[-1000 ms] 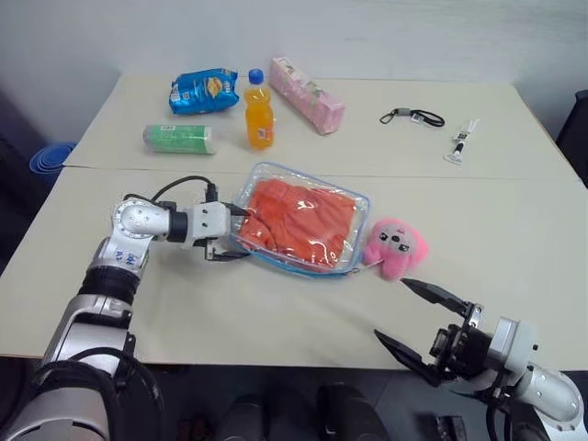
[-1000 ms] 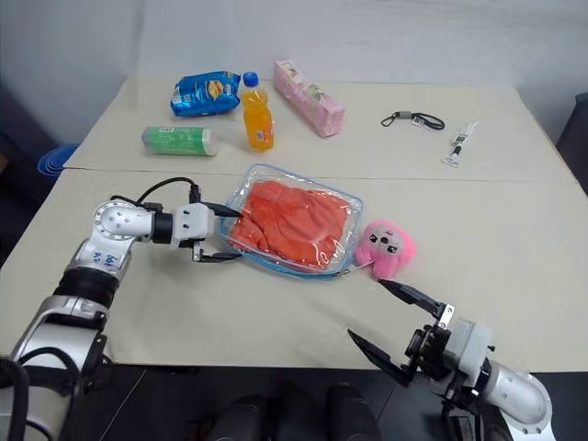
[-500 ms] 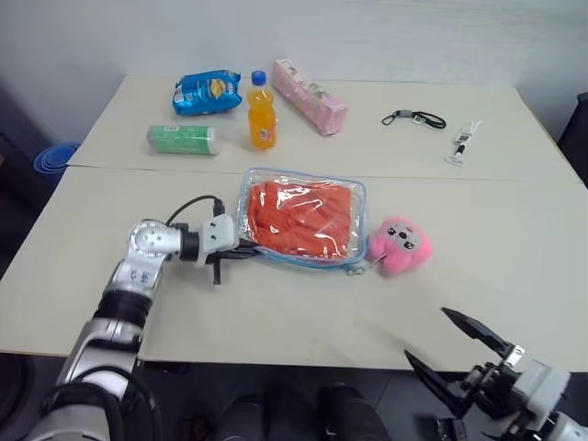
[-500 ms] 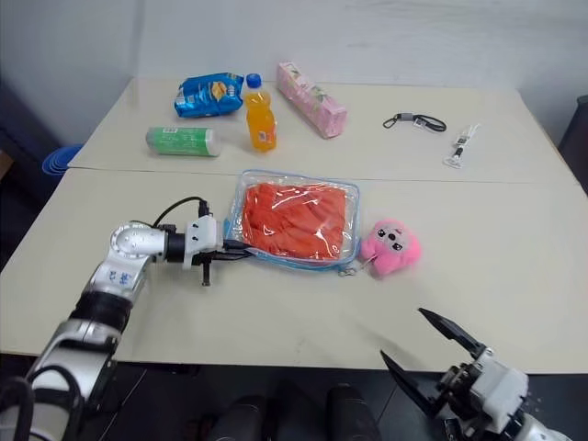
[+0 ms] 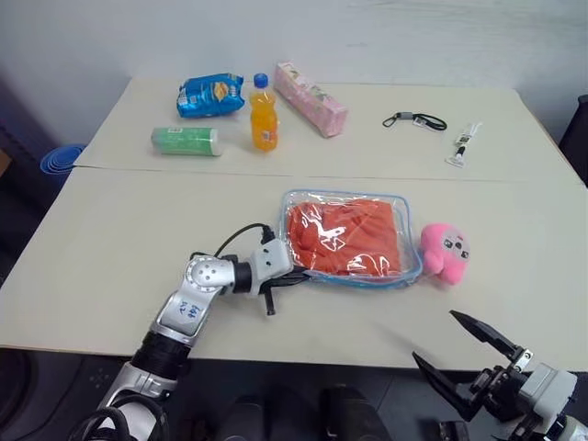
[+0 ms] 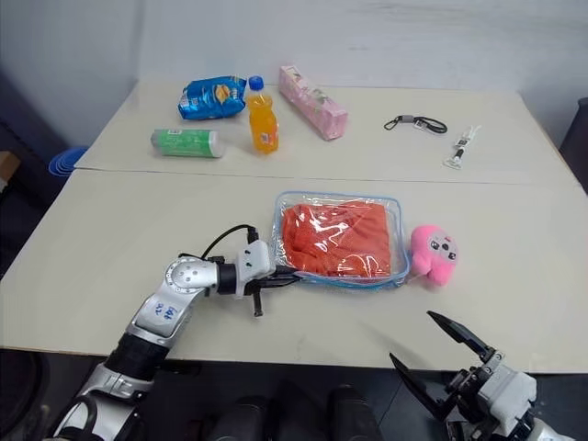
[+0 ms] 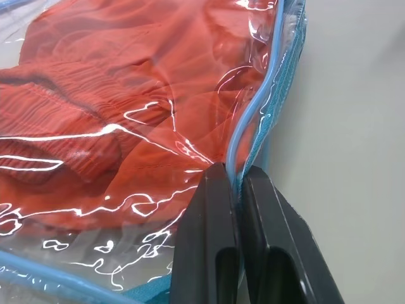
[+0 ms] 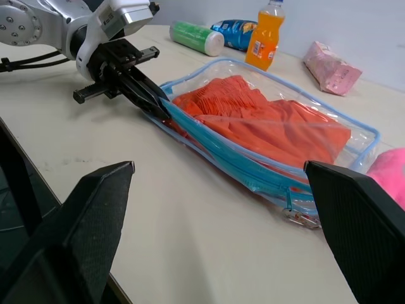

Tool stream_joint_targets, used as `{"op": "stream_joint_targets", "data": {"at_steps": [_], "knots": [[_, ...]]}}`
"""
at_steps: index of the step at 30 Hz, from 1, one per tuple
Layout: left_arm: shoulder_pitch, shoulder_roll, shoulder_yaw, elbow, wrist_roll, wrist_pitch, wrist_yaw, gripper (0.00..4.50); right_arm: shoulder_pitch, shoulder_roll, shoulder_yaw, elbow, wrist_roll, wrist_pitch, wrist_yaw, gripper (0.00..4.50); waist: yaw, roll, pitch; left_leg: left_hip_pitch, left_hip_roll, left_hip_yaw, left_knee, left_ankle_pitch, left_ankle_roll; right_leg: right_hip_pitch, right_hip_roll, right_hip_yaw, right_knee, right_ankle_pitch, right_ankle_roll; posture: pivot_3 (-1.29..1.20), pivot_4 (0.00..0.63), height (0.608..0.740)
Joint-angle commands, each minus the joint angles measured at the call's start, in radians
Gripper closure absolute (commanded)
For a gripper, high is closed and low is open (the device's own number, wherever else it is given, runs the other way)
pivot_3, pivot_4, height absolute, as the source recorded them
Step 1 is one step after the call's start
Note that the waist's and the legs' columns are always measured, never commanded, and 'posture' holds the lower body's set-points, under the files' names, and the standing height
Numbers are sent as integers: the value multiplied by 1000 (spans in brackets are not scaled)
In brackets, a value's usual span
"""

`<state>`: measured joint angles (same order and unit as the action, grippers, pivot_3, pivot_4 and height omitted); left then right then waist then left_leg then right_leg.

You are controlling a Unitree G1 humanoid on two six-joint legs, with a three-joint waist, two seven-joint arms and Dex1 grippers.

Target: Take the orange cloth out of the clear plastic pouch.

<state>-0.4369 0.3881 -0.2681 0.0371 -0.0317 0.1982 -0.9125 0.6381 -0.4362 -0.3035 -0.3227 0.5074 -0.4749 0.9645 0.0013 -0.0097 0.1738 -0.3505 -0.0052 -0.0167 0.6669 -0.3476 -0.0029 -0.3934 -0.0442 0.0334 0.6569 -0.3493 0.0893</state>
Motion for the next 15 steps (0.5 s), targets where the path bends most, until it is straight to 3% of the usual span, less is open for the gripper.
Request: {"op": "stream_joint_targets", "data": {"at_steps": [1,6,9,15], "knots": [[-2,7,-22,-54,-19,56,-23,3958,-9,-23,-49,44,41,2,13,0,0,0,0,0,0,0,0,0,0,0,0,0,0,0,0,0,150,740],[-13,22,-12,-112,-65,88,-57,2525,-125,-83,-134,72,146,209,-111,0,-4,0,0,0,0,0,0,0,0,0,0,0,0,0,0,0,150,740],[-33,38,22,-135,-111,115,-80,1686,-197,-170,-165,95,242,435,-163,0,-3,1,0,0,0,0,0,2,-4,0,0,0,0,0,0,0,150,740],[-36,111,98,-137,-248,138,-205,1686,-493,-354,-152,290,326,792,-183,0,-8,2,0,0,0,1,0,4,-5,0,0,1,0,0,-1,0,150,740]]}}
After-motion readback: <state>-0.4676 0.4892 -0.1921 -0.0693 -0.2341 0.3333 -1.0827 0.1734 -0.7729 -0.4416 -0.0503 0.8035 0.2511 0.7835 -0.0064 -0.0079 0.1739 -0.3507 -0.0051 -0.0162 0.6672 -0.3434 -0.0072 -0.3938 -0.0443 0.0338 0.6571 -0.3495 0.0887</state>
